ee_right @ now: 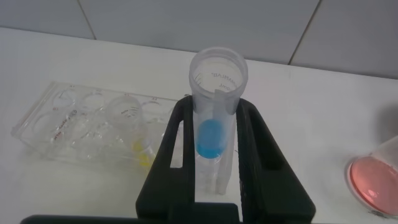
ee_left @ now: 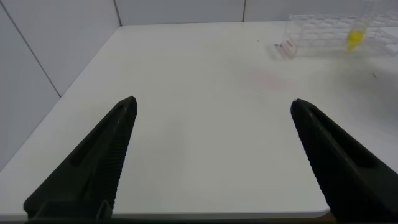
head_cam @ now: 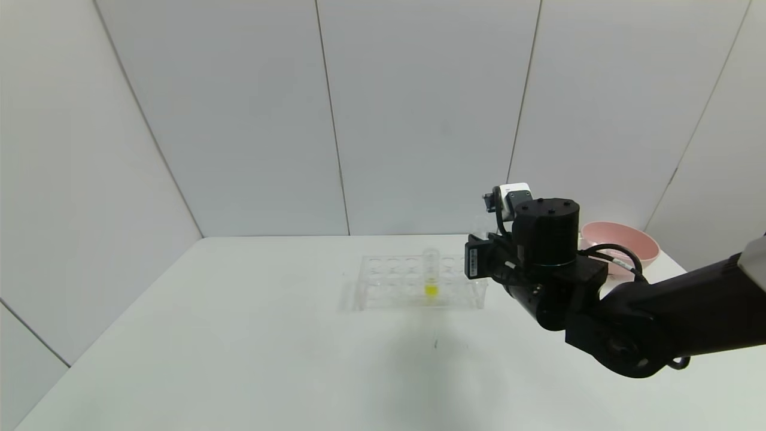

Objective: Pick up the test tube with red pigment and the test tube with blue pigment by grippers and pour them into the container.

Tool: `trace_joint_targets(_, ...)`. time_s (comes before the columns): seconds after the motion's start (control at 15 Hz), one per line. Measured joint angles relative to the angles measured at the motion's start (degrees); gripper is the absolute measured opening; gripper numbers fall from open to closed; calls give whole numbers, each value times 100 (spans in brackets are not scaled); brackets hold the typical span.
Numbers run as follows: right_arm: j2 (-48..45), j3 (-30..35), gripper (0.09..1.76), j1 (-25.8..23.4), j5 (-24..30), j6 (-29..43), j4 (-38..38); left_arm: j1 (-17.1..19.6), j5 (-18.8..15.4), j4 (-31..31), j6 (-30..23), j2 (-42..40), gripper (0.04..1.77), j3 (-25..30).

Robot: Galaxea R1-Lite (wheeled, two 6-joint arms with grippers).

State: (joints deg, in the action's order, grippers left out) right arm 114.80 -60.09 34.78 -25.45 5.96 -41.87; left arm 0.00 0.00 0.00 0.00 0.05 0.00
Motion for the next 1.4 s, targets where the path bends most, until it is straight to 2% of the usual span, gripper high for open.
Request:
trace_joint_targets(0.27,-49,13,47,-16,2,-38,17,0,0,0,2,0,176,0)
trace_joint_targets(0.53,-418,257,47,-160,134,-419,128,0,0,0,0,0,176,0)
trace_joint_targets(0.67,-774,518,47,-334,463,-578,449,0,0,0,0,0,176,0)
trace_joint_targets(0.8,-1200,712,47,-573,1000,-612,1108,0,0,0,0,0,176,0)
trace_joint_targets(1.0,-2002,813,47,-1226,2322,-689,2504,0,0,0,2,0,176,0)
trace_joint_targets(1.13,-2448,811,47,-1913,3177,-1115,3110,0,0,0,2,0,176,0)
trace_joint_targets(1.4,-2787,697,47,-3682,4478,-3109,3558,0,0,0,2,0,176,0)
